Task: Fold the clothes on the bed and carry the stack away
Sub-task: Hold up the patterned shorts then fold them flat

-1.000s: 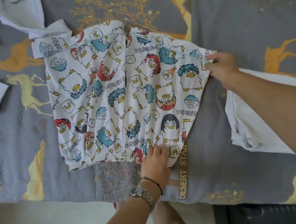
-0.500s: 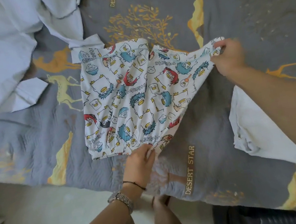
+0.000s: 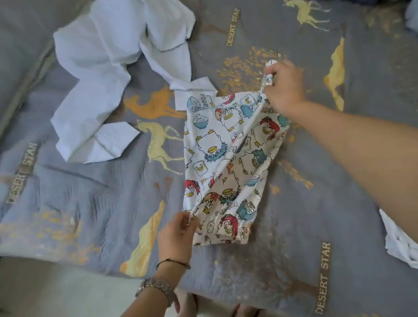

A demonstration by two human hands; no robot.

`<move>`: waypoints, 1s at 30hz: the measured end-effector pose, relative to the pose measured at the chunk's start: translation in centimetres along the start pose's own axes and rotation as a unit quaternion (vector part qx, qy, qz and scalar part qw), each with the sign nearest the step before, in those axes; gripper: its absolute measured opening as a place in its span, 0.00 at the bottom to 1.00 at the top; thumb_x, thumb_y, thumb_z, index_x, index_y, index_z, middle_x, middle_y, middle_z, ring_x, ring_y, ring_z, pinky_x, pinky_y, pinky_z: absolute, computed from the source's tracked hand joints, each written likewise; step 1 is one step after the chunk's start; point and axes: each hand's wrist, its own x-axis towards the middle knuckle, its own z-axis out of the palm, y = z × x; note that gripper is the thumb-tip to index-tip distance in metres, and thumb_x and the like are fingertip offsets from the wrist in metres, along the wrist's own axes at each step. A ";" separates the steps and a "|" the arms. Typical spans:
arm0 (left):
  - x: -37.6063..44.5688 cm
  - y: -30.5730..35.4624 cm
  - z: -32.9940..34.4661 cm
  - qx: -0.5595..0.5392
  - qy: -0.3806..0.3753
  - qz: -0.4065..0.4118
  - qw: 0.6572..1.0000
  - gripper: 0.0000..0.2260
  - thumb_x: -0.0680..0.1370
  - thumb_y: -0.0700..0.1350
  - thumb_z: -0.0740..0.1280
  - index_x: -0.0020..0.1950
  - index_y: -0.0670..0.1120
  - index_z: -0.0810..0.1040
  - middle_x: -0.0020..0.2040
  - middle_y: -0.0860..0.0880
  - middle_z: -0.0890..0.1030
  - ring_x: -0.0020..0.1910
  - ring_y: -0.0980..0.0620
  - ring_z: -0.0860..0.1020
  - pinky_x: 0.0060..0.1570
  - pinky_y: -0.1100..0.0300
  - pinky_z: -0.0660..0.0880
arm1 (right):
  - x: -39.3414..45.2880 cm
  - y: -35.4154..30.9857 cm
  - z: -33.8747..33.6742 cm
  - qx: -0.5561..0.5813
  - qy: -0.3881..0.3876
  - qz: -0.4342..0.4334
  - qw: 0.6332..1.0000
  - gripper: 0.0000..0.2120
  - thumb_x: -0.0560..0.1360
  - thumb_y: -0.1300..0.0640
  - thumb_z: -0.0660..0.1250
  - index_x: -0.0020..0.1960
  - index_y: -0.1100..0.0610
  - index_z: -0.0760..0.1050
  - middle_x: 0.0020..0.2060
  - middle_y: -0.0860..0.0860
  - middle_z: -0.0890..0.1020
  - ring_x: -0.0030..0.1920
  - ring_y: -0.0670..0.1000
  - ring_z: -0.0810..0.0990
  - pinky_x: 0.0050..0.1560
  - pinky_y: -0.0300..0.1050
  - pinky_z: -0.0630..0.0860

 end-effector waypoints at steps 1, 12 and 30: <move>0.7 -0.9 -0.3 0.001 -0.010 -0.020 1.000 0.07 0.75 0.44 0.69 0.41 0.41 0.75 0.35 0.45 0.79 0.36 0.49 0.75 0.36 0.63 0.71 | 0.3 -0.9 1.3 -0.007 -0.008 -0.006 1.000 0.17 0.73 0.70 0.62 0.60 0.61 0.75 0.63 0.57 0.73 0.62 0.55 0.72 0.58 0.37 0.65; 5.3 -6.1 -0.6 -0.018 -0.215 -0.130 0.968 0.08 0.69 0.48 0.75 0.41 0.47 0.78 0.38 0.52 0.79 0.38 0.56 0.76 0.37 0.68 0.71 | 1.1 -6.1 15.5 -0.017 -0.119 -0.041 0.992 0.19 0.71 0.74 0.61 0.59 0.62 0.76 0.57 0.58 0.78 0.54 0.54 0.77 0.54 0.39 0.71; 6.0 -5.7 -2.0 -0.010 -0.246 -0.104 0.964 0.10 0.68 0.48 0.75 0.40 0.48 0.74 0.38 0.52 0.79 0.40 0.51 0.78 0.37 0.63 0.74 | -1.0 -6.7 15.9 0.020 -0.214 -0.007 0.977 0.17 0.74 0.68 0.62 0.62 0.60 0.73 0.62 0.56 0.75 0.55 0.54 0.77 0.54 0.41 0.72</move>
